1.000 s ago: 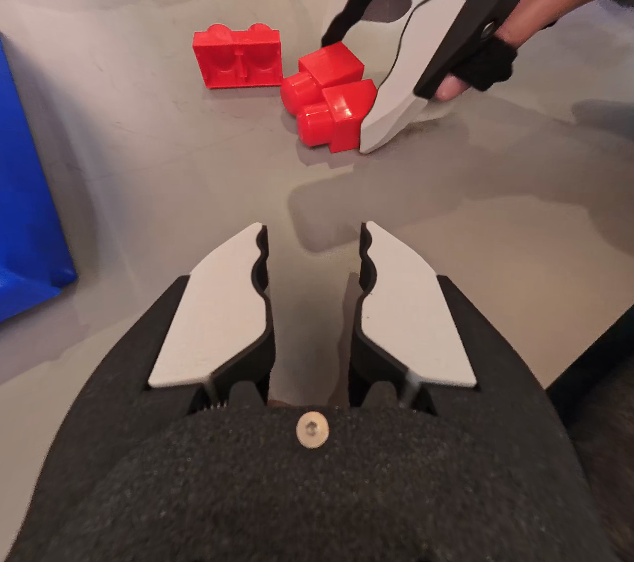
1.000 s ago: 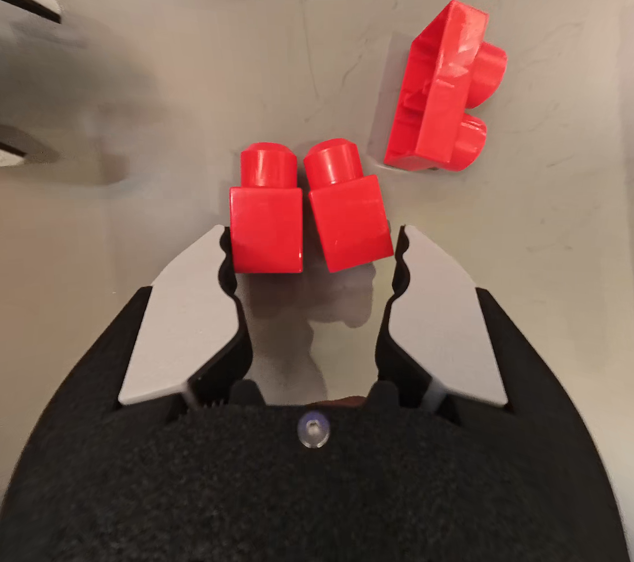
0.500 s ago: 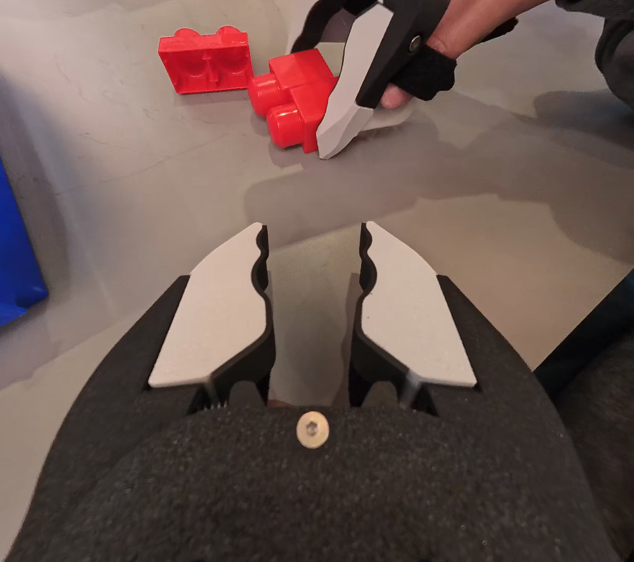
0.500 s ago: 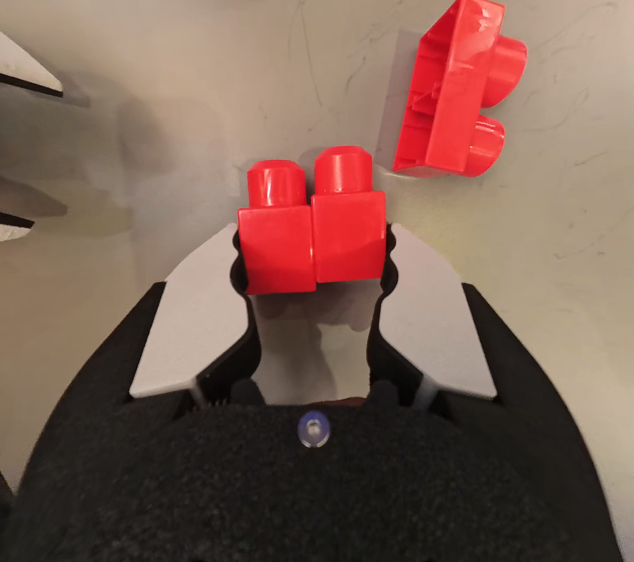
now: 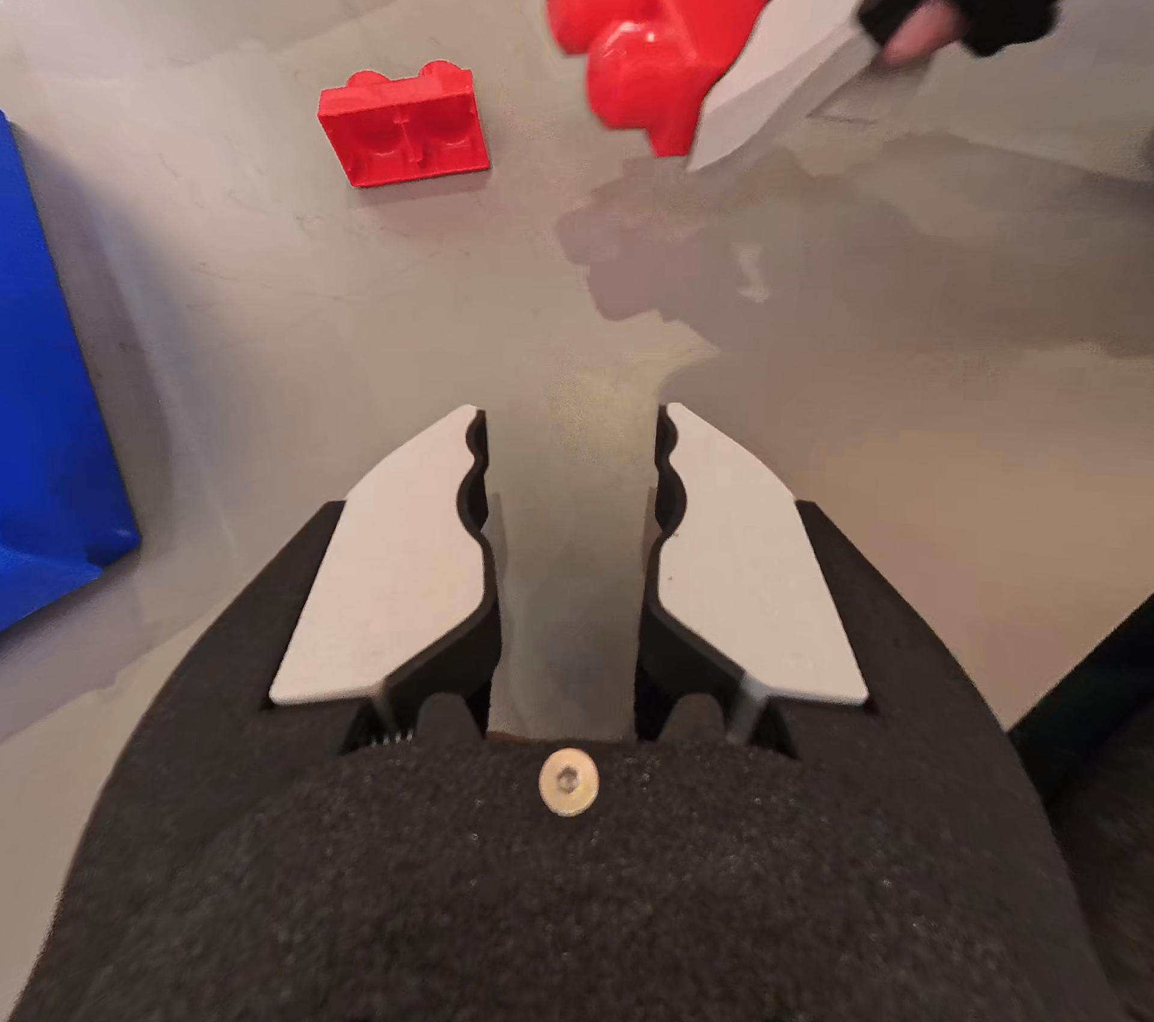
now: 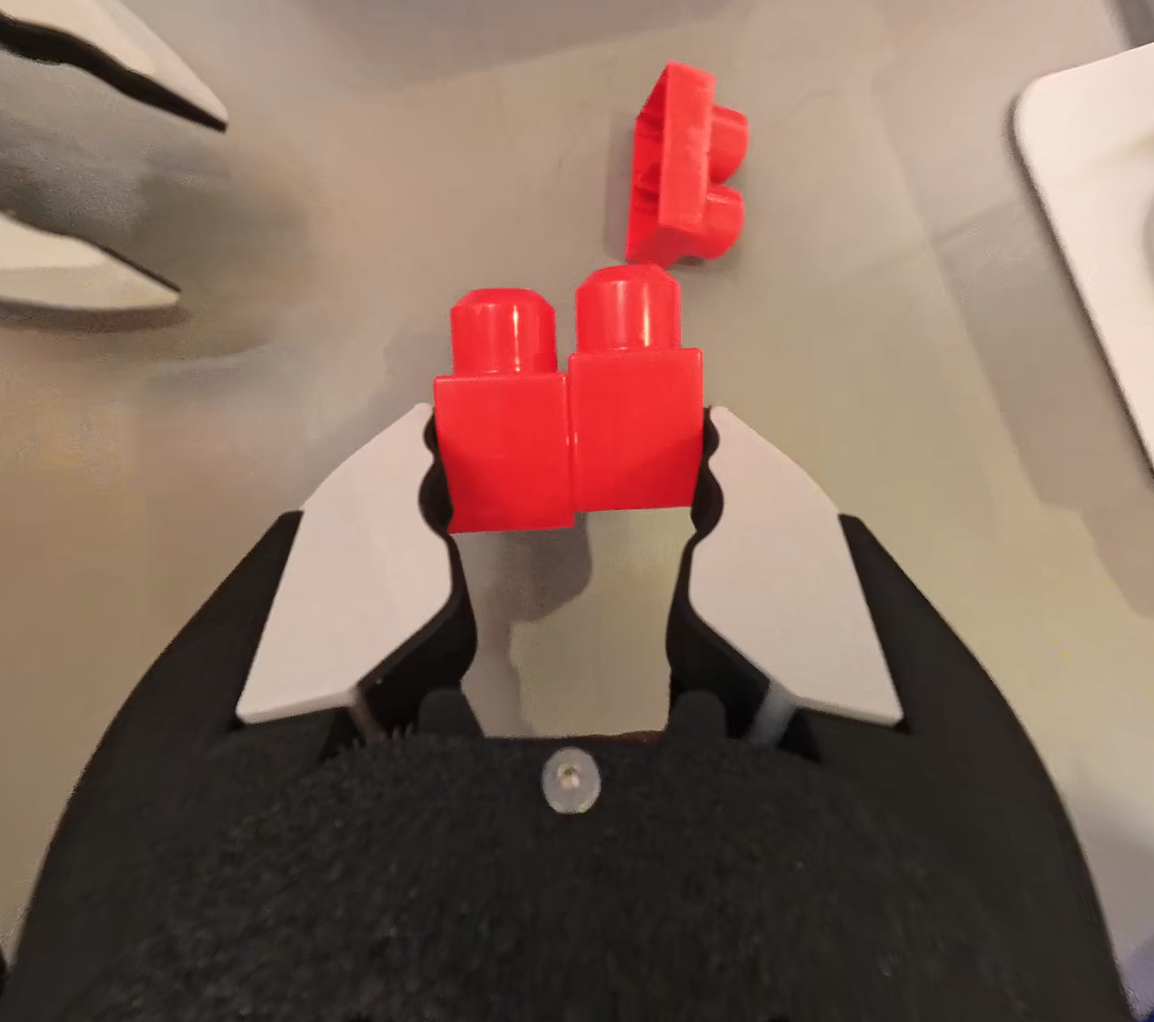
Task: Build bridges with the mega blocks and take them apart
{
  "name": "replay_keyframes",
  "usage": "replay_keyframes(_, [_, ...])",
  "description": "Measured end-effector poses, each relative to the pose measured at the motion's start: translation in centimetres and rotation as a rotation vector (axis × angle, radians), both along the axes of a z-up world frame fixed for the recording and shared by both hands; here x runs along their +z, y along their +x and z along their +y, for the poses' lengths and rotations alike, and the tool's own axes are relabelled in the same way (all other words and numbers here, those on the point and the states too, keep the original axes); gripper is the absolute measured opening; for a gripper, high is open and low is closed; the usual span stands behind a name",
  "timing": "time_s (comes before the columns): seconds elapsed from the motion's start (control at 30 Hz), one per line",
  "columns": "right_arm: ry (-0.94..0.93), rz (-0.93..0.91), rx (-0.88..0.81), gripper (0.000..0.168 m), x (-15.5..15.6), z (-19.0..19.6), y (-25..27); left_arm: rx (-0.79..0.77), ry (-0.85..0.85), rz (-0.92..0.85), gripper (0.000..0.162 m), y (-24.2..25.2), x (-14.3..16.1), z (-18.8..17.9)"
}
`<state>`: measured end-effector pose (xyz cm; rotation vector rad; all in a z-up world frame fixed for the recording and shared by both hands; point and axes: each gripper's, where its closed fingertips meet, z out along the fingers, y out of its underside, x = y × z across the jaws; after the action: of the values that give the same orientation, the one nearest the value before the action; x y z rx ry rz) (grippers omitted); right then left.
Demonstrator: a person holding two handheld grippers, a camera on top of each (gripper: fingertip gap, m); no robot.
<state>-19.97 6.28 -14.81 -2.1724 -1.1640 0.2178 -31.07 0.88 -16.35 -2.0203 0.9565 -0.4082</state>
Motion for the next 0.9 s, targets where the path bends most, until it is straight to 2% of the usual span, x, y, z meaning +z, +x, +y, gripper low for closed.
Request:
replay_keyframes(0.13, [0.138, 0.135, -0.11, 0.076, 2.0, -2.6, 3.2, -0.002, -0.003, 0.027, 0.058, 0.9, 0.6, 1.7])
replay_keyframes(0.3, [0.266, 0.332, -0.209, 0.076, 2.6, -5.2, 6.4, 0.019, -0.07, 0.138, 0.077, 3.1, 1.5, 7.7])
replay_keyframes(0.37, [0.284, 0.337, -0.206, 0.076, 2.1, -5.9, 7.0, 0.038, -0.118, 0.209, 0.09, 4.0, 1.2, 10.2])
replay_keyframes(0.47, [0.383, 0.337, -0.21, 0.076, 3.1, -6.2, 8.0, 0.065, -0.171, 0.294, 0.09, 5.0, 0.3, 13.1])
replay_keyframes(0.57, [0.415, 0.365, -0.207, 0.076, 3.6, -6.5, 8.3, 0.107, -0.254, 0.395, 0.098, 5.1, -1.4, 15.0])
replay_keyframes(0.63, [0.4, 0.358, -0.205, 0.076, 3.2, -6.6, 8.4, 0.122, -0.342, 0.369, 0.096, 5.5, -2.0, 15.4])
replay_keyframes(0.73, [0.378, 0.371, -0.203, 0.076, 2.8, -6.7, 8.5, 0.135, -0.42, 0.317, 0.074, 5.9, -2.1, 15.5])
replay_keyframes(0.9, [0.308, 0.447, -0.201, 0.076, 2.3, -6.5, 8.2, 0.101, -0.447, 0.331, 0.074, 5.6, -2.1, 14.7])
